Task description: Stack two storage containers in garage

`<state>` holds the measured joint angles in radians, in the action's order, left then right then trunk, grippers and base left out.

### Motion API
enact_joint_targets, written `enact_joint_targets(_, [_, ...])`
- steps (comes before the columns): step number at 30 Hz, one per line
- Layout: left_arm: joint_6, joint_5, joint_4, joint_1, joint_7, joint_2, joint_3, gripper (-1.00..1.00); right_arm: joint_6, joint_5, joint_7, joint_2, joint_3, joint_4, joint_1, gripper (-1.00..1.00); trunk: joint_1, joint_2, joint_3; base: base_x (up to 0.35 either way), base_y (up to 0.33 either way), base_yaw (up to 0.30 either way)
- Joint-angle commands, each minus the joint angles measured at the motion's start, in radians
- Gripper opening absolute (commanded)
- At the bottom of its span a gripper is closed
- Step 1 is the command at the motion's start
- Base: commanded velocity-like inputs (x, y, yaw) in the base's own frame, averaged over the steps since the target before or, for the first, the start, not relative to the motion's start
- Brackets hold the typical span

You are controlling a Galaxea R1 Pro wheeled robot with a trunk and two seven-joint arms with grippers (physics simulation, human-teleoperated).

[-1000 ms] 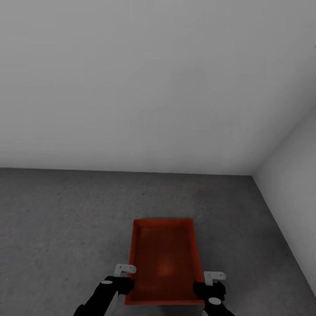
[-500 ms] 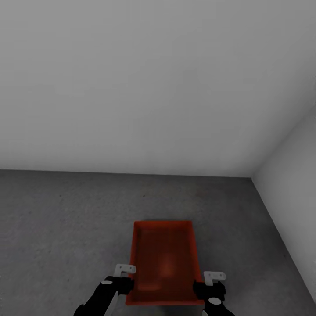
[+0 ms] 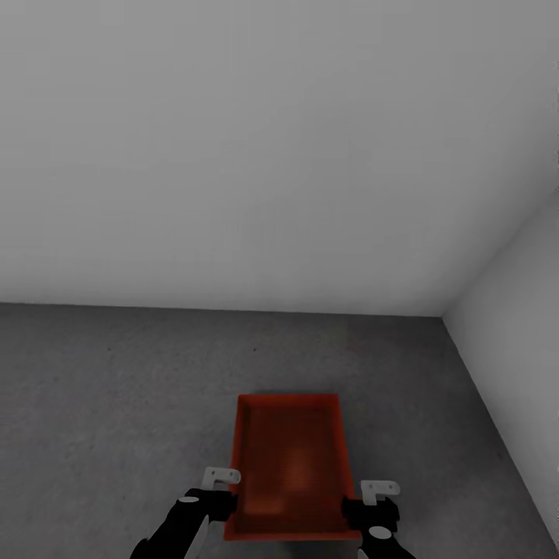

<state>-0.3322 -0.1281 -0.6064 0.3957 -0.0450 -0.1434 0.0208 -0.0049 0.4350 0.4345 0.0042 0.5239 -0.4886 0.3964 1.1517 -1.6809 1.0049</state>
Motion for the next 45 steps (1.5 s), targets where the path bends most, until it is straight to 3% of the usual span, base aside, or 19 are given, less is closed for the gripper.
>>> enact_joint_targets(1, [-0.005,-0.010,-0.002,0.000,0.000,-0.001,0.002,1.00,-0.001,0.009,0.008,-0.001,0.008,-0.001,0.001,1.00,-0.004,0.007,-0.003,0.000,0.000,0.000])
enact_joint_targets(29, [-0.005,-0.010,-0.003,0.000,0.000,-0.001,0.003,1.00,-0.001,0.009,0.008,-0.001,0.008,-0.001,0.001,1.00,-0.111,0.203,-0.090,0.000,0.000,0.000])
enact_joint_targets(45, [0.003,-0.010,-0.007,0.000,-0.001,0.000,0.005,1.00,-0.001,0.010,0.008,-0.001,0.008,-0.001,0.001,1.00,-0.111,0.203,-0.090,-0.001,0.000,0.000])
